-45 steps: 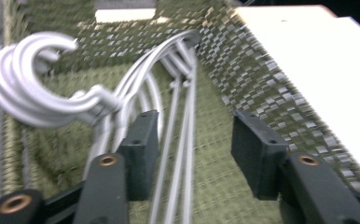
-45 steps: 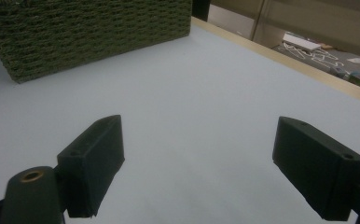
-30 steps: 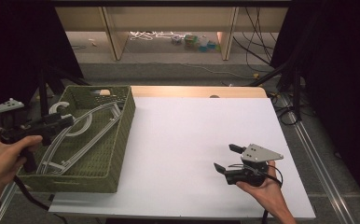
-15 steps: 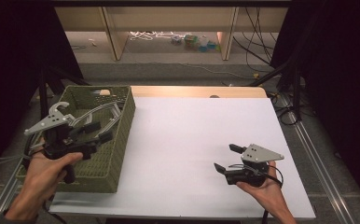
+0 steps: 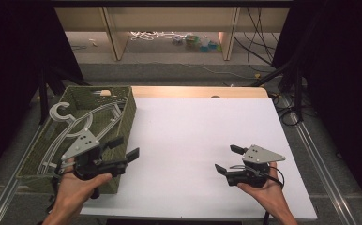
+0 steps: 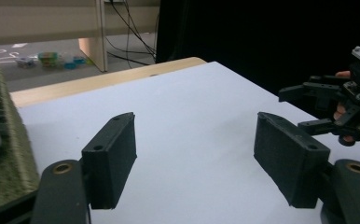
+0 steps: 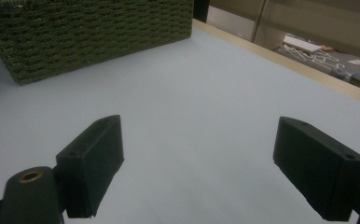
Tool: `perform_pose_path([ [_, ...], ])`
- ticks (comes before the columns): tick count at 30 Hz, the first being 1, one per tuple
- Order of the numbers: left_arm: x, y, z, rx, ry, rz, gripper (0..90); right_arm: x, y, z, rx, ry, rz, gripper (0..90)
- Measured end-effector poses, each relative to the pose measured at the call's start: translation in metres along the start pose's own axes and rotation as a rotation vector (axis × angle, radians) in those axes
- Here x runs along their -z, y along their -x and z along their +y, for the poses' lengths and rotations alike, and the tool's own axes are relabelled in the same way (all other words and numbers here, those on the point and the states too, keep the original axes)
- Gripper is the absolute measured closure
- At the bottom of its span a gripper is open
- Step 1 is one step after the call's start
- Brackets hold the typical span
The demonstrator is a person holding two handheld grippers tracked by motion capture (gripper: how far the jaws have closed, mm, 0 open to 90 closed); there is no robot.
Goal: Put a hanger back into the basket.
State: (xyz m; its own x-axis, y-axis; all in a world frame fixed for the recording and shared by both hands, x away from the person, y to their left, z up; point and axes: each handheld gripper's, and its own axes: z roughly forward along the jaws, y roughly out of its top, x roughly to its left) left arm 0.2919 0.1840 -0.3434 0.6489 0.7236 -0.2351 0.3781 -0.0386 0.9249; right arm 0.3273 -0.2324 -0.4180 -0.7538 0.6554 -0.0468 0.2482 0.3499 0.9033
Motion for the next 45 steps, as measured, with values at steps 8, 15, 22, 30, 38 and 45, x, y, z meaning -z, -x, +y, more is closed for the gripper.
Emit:
perform_pose_path([
  [8,-0.014,0.007,-0.017,-0.091,0.011,0.055,29.9,0.001,-0.003,0.001,-0.003,0.018,-0.001,16.8],
  [15,-0.032,0.011,-0.040,-0.092,0.042,0.027,29.8,0.002,-0.008,0.000,-0.009,0.055,-0.011,16.8],
  [22,-0.045,0.005,-0.060,-0.161,0.033,0.071,29.3,0.005,-0.013,0.000,-0.017,0.096,-0.026,16.8],
  [30,-0.044,0.003,-0.069,-0.192,0.032,0.076,28.1,0.010,-0.019,-0.006,-0.035,0.104,-0.036,16.6],
  [38,-0.044,-0.002,-0.073,-0.173,0.036,0.079,26.9,0.016,-0.026,-0.015,-0.061,0.092,-0.040,16.5],
  [45,-0.045,-0.004,-0.073,-0.178,0.041,0.075,26.3,0.015,-0.027,-0.018,-0.052,0.111,-0.041,16.5],
])
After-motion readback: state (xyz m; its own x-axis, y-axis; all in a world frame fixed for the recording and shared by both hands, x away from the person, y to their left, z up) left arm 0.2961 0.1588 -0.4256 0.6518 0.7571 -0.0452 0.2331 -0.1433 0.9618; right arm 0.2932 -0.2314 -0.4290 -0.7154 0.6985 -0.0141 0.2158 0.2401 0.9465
